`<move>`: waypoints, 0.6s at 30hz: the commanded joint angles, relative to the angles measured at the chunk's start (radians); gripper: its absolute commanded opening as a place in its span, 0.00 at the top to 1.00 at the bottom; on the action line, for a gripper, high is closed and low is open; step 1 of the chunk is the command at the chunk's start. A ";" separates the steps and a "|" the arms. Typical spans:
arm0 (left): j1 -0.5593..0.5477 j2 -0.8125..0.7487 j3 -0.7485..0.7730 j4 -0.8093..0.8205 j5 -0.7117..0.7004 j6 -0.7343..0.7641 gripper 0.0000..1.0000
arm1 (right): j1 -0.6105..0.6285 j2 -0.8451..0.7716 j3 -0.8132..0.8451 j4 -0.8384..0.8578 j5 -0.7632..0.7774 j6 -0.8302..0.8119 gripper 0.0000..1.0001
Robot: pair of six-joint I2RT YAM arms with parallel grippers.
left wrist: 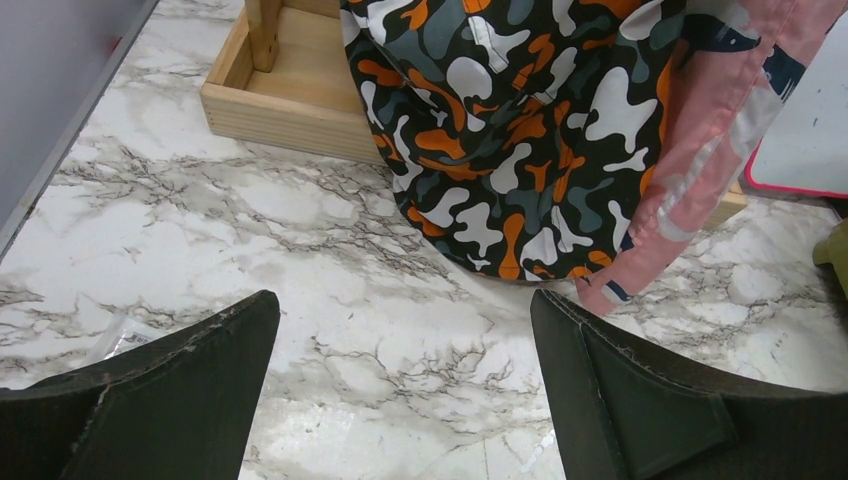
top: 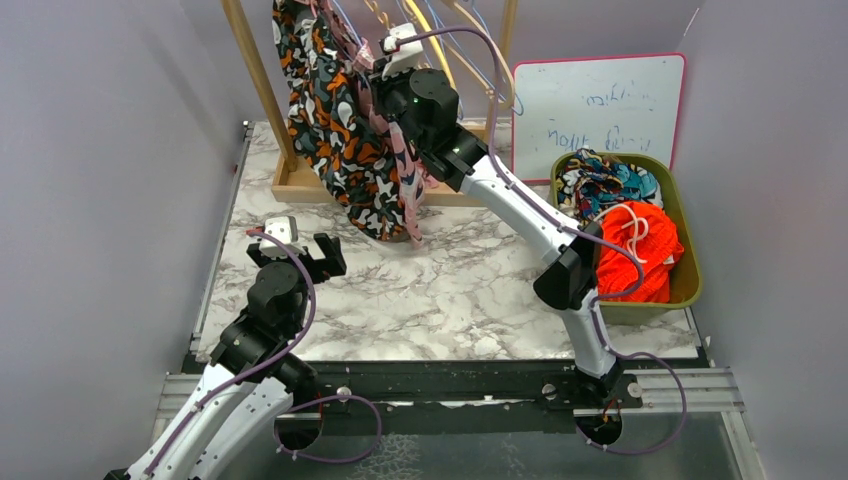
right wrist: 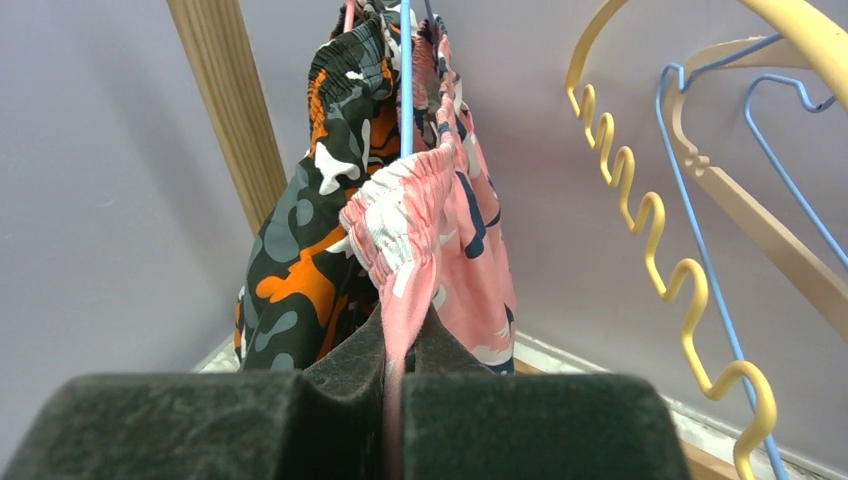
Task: Remove the shorts from the hanger
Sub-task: Pick up the hanger from the clothes rod.
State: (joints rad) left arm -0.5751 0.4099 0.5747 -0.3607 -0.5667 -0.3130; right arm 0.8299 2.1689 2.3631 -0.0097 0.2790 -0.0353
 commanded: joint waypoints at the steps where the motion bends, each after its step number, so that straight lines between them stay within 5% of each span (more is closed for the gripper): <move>1: 0.007 0.002 -0.009 0.018 0.011 0.009 0.01 | -0.001 -0.084 -0.031 0.164 0.021 0.026 0.99; 18: 0.015 0.006 -0.007 0.018 0.016 0.011 0.01 | 0.000 -0.220 -0.266 0.396 0.088 0.019 0.99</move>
State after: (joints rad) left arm -0.5686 0.4175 0.5747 -0.3607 -0.5663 -0.3122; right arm 0.8314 2.0354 2.1429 0.2119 0.3286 -0.0231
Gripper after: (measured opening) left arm 0.988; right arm 0.016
